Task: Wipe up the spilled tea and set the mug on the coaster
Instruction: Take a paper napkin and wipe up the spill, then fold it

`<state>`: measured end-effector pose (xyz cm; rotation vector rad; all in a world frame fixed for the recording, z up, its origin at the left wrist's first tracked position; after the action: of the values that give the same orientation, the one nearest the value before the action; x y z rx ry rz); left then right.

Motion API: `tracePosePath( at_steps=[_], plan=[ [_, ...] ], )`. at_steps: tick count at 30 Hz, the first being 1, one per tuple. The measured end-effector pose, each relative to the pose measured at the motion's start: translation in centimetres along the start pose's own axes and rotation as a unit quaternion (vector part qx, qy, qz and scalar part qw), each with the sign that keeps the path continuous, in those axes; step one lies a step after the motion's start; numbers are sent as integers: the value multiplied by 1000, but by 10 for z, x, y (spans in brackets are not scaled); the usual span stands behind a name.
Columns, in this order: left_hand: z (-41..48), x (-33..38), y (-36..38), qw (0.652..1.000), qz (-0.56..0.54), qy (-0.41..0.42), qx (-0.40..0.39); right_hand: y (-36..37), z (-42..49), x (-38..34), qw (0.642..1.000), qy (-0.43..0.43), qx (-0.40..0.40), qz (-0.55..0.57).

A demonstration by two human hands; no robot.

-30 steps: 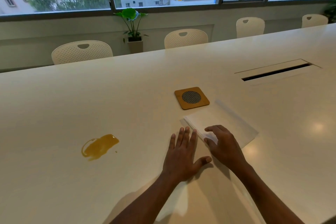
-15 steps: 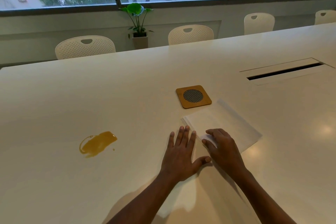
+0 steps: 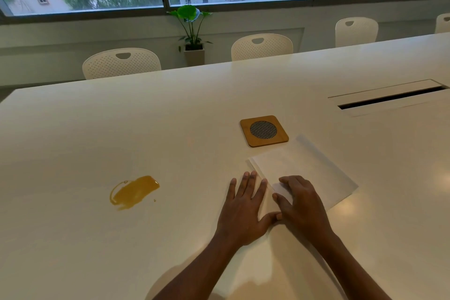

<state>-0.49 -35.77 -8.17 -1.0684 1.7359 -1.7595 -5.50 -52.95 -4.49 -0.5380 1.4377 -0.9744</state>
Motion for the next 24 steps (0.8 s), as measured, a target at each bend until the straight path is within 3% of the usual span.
tracePosePath(
  at_steps=[12,24],
  plan=[
    [2,-2,1,999,-29,-1,15,7,8,-7,998,26,35,-38],
    [1,-1,2,999,-31,0,18,-5,8,-22,996,33,13,-77]
  ],
)
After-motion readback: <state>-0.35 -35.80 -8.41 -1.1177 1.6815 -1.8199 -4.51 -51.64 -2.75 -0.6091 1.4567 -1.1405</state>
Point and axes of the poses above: each hand's wrist, its own z-axis towards the middle knuckle, its own y-axis out of the palm, x = y × z, the point moved 2 cm from there along z, towards the middle knuckle, and after that the axes turned 6 degrees about -x, right-handed, at the moved point
